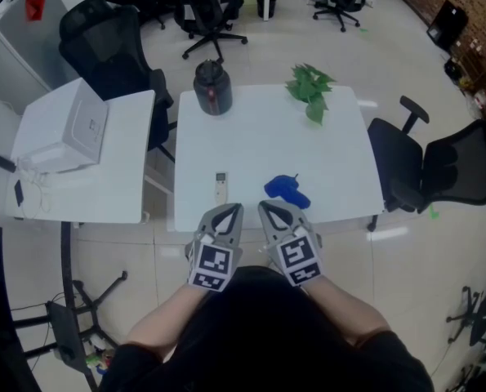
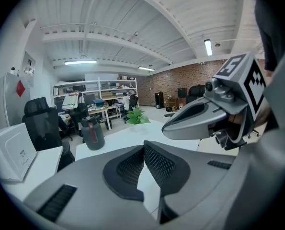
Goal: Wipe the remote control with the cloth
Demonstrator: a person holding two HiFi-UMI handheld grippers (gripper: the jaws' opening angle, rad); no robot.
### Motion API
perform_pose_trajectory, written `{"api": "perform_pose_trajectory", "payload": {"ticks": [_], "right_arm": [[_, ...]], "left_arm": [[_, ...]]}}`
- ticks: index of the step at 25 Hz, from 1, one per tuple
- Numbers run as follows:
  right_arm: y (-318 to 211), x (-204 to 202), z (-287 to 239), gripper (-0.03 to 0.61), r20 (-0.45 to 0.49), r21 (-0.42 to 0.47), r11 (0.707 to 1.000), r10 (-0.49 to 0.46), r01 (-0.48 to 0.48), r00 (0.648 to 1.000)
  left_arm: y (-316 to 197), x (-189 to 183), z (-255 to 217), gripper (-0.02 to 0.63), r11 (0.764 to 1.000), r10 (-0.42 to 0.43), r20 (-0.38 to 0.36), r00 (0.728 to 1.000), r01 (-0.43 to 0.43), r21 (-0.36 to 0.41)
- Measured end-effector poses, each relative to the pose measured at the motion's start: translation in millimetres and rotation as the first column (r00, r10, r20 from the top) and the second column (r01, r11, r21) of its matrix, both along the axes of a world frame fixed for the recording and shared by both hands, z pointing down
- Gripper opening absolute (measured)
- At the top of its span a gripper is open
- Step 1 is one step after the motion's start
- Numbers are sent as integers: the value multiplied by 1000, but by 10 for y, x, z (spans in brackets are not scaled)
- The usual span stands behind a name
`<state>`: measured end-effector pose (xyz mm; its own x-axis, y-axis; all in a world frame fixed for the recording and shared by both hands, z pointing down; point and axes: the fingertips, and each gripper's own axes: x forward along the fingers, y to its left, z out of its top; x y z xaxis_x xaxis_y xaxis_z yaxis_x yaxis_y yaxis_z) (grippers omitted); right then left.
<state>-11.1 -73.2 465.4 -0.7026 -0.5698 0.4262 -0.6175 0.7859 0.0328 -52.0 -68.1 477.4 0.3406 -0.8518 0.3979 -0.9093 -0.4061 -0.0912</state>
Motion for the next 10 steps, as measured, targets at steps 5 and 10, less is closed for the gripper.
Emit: {"api": "perform_pose_trajectory", "payload": {"ticks": [5,10], "right_arm": [[0,2,13,6,-2,-1,1000,-5,5,1000],[-2,-3,22,6,0,-6,1000,-2,2,1000]], "left_arm": [[3,14,9,0,1000,0,2,1000,0,-1],[1,12,32,0,1000,0,2,1000,0,-5]]}}
